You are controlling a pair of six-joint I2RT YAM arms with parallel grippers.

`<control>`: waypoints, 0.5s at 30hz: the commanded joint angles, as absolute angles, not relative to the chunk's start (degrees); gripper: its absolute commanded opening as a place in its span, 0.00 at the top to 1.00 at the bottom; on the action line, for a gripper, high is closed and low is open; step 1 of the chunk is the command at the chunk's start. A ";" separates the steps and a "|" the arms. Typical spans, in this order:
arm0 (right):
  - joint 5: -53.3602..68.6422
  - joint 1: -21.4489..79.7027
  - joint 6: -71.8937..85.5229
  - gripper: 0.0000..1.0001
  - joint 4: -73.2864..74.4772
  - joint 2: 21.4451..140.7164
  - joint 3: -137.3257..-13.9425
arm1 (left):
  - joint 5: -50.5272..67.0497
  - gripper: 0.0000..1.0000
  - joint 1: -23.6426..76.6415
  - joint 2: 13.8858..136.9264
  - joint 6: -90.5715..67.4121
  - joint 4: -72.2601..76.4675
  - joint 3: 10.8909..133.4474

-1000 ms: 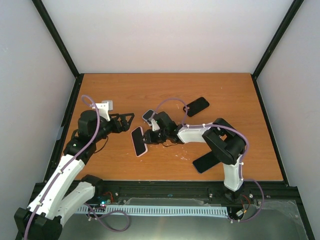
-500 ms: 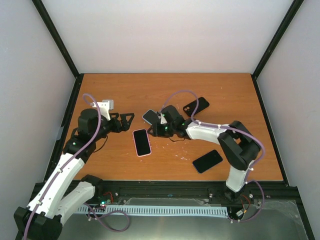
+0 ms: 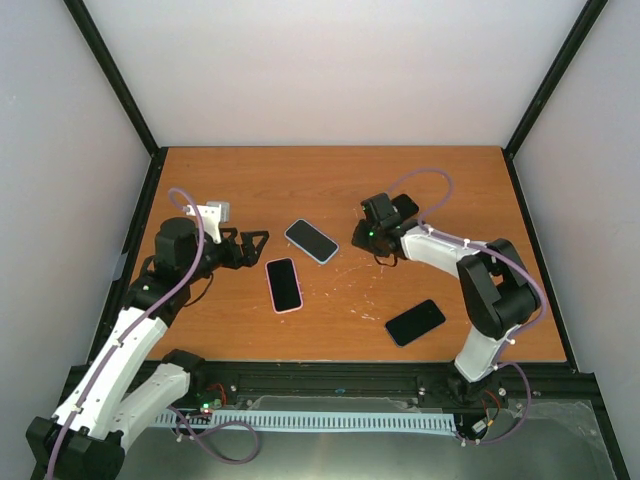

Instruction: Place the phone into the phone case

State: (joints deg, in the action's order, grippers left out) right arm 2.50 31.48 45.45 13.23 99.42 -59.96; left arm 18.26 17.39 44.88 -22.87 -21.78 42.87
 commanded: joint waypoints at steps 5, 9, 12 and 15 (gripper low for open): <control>-12.88 25.77 52.65 0.60 21.14 104.54 -66.97 | 17.60 0.01 17.67 44.31 -19.74 -23.71 45.18; -16.22 24.42 53.11 0.60 21.37 106.74 -69.50 | 17.50 0.01 17.67 43.80 -19.36 -23.85 44.96; -17.58 23.48 55.38 0.63 22.28 108.82 -71.10 | 17.61 0.00 17.67 43.99 -19.35 -23.82 44.77; -18.06 22.95 56.03 0.65 23.04 110.92 -72.93 | 18.59 0.00 17.67 44.45 -18.92 -23.54 44.85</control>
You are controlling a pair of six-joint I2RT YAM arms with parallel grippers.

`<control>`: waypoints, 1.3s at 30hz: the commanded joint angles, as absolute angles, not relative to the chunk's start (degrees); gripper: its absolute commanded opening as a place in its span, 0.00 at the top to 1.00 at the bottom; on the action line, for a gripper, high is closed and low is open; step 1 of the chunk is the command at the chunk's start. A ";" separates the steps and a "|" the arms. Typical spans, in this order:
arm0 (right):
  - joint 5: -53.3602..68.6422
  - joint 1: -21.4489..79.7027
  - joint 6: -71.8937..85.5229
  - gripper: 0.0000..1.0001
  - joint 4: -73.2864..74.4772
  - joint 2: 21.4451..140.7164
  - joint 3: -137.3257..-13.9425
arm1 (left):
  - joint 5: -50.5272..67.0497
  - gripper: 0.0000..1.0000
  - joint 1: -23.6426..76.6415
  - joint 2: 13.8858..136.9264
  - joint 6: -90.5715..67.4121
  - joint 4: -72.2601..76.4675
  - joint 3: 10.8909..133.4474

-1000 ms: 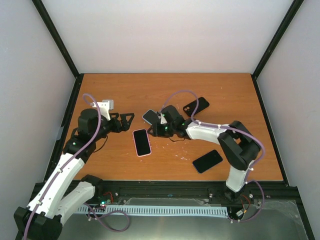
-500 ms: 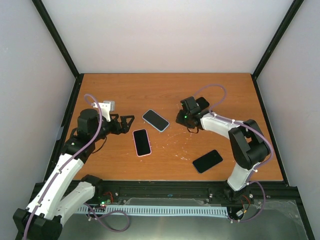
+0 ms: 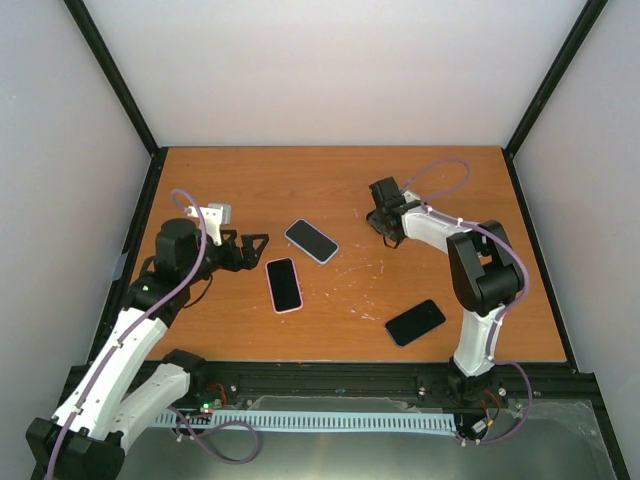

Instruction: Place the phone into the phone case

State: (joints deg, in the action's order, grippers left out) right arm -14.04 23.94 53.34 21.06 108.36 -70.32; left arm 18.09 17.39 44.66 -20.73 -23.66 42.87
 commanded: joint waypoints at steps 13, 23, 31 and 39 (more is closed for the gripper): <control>-8.00 16.87 20.60 0.59 20.27 111.43 -75.07 | 20.28 0.01 17.67 43.85 -18.39 -22.81 44.29; -0.13 14.08 -9.82 0.59 22.54 108.33 -75.66 | 21.20 0.01 17.67 43.41 -18.20 -22.33 43.93; 4.48 7.85 1.12 0.66 26.84 113.11 -81.35 | 21.28 0.00 17.67 43.60 -18.12 -22.06 43.90; -2.66 7.64 34.18 0.65 26.28 112.01 -79.88 | 21.08 0.01 17.67 44.40 -18.11 -22.06 44.25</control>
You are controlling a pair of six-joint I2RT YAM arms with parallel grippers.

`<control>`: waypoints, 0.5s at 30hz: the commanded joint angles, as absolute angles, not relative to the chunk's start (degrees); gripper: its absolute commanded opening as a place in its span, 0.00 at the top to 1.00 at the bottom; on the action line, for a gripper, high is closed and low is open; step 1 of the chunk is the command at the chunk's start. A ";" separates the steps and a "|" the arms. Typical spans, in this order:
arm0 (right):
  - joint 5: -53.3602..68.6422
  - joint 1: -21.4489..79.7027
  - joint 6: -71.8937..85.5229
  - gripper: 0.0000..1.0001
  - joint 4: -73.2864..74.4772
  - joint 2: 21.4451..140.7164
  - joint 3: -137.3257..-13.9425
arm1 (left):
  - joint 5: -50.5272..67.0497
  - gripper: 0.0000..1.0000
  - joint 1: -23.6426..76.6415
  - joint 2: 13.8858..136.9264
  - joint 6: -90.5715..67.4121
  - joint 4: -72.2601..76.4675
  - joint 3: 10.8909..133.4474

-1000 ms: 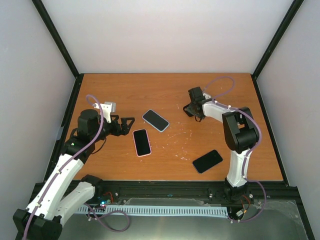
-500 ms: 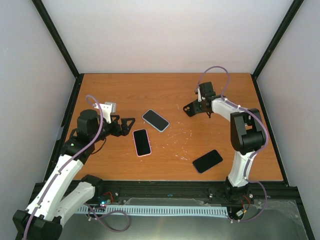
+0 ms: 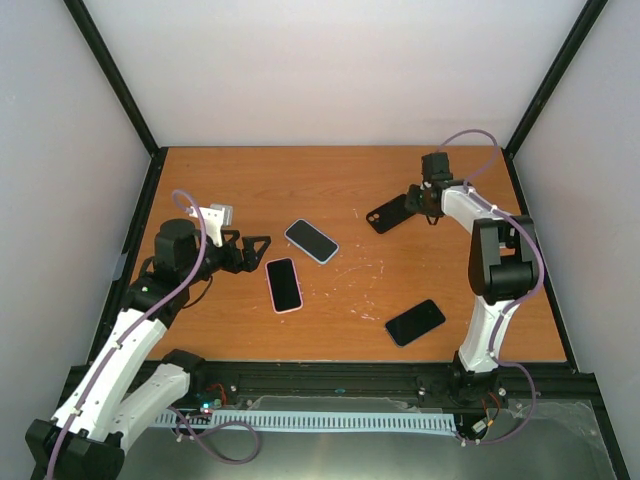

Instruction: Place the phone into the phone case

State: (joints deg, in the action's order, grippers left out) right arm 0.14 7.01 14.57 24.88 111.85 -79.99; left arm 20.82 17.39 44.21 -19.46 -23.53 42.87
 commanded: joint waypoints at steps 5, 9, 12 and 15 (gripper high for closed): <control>-3.85 7.73 47.34 0.68 25.88 112.03 -77.93 | 20.68 0.01 17.67 44.38 -18.18 -21.98 44.16; -3.49 7.94 52.80 0.70 24.32 112.51 -76.65 | 20.87 0.00 17.66 44.44 -18.18 -22.06 44.13; -2.78 8.41 53.93 0.71 22.63 113.65 -76.33 | 20.83 0.00 17.67 44.47 -18.19 -21.98 44.20; -0.36 8.60 54.17 0.73 20.96 115.76 -76.46 | 20.67 0.00 17.67 44.33 -18.13 -22.00 44.14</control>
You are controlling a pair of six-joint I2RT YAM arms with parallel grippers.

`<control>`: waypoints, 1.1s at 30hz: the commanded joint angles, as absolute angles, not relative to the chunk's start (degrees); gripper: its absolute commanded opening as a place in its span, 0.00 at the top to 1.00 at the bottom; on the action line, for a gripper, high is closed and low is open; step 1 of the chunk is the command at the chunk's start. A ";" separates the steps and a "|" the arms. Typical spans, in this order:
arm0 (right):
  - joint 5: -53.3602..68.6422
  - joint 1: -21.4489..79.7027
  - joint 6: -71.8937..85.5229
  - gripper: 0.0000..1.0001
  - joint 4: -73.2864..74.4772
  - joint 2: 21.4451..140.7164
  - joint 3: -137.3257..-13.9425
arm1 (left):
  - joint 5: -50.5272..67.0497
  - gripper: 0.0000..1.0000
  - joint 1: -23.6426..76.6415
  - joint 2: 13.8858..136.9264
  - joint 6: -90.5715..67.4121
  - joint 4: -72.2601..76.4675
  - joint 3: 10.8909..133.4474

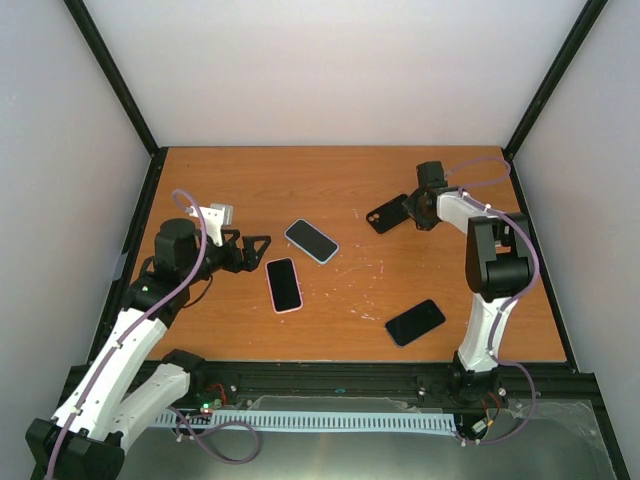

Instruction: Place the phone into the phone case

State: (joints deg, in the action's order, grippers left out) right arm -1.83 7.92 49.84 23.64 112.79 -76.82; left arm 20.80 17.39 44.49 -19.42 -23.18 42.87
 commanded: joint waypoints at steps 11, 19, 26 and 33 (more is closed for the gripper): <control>1.16 9.67 53.84 0.76 20.49 120.15 -77.70 | 20.40 0.01 17.67 44.29 -18.08 -22.17 44.19; 0.18 10.17 50.10 0.92 23.73 119.25 -77.94 | 20.20 0.00 17.67 44.20 -18.10 -22.18 44.16; 0.10 10.62 43.92 0.97 25.58 113.01 -73.12 | 19.90 0.01 17.67 44.19 -18.08 -22.20 44.11; -0.09 15.04 40.41 0.97 28.93 105.76 -65.20 | 19.86 0.01 17.67 44.26 -18.19 -22.16 44.15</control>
